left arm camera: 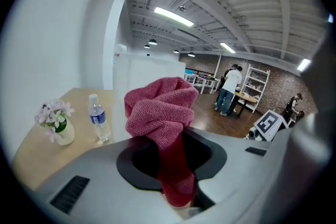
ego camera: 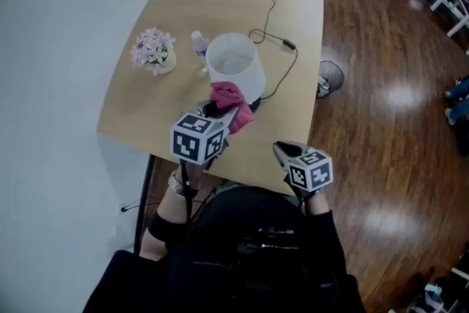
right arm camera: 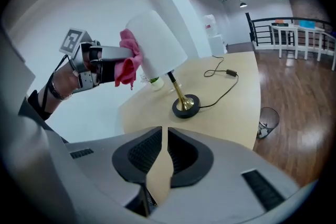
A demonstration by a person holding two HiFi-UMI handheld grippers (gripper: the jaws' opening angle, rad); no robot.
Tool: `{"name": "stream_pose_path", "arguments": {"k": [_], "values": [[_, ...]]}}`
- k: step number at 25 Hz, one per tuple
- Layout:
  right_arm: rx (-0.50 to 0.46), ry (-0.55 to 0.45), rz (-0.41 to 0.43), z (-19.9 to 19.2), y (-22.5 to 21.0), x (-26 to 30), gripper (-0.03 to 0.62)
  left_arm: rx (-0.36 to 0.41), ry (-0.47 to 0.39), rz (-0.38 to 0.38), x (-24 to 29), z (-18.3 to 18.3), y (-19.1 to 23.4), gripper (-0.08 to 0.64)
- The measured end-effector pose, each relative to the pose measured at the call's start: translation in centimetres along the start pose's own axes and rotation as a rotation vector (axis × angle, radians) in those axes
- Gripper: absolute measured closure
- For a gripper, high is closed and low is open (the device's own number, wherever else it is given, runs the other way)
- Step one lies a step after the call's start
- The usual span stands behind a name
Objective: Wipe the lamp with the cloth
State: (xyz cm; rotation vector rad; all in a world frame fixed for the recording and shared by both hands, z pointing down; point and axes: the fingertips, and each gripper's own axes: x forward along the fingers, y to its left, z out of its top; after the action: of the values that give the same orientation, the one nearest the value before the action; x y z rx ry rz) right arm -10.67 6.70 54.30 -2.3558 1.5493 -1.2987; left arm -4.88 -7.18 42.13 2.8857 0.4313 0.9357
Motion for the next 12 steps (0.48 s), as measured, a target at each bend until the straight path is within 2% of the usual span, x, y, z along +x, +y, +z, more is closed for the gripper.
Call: {"name": "stream_pose_path", "arguments": {"k": [8, 12], "values": [[-0.052, 0.018, 0.113, -0.7, -2.5, -1.6, 0.552, -0.078, 0.088, 0.164, 2.8, -3.8, 0.7, 0.456], [-0.027, 0.045, 0.142, -2.6, -3.8, -3.0, 0.552, -0.129, 0.169, 0.201, 4.6, -6.9, 0.4, 0.456]]}}
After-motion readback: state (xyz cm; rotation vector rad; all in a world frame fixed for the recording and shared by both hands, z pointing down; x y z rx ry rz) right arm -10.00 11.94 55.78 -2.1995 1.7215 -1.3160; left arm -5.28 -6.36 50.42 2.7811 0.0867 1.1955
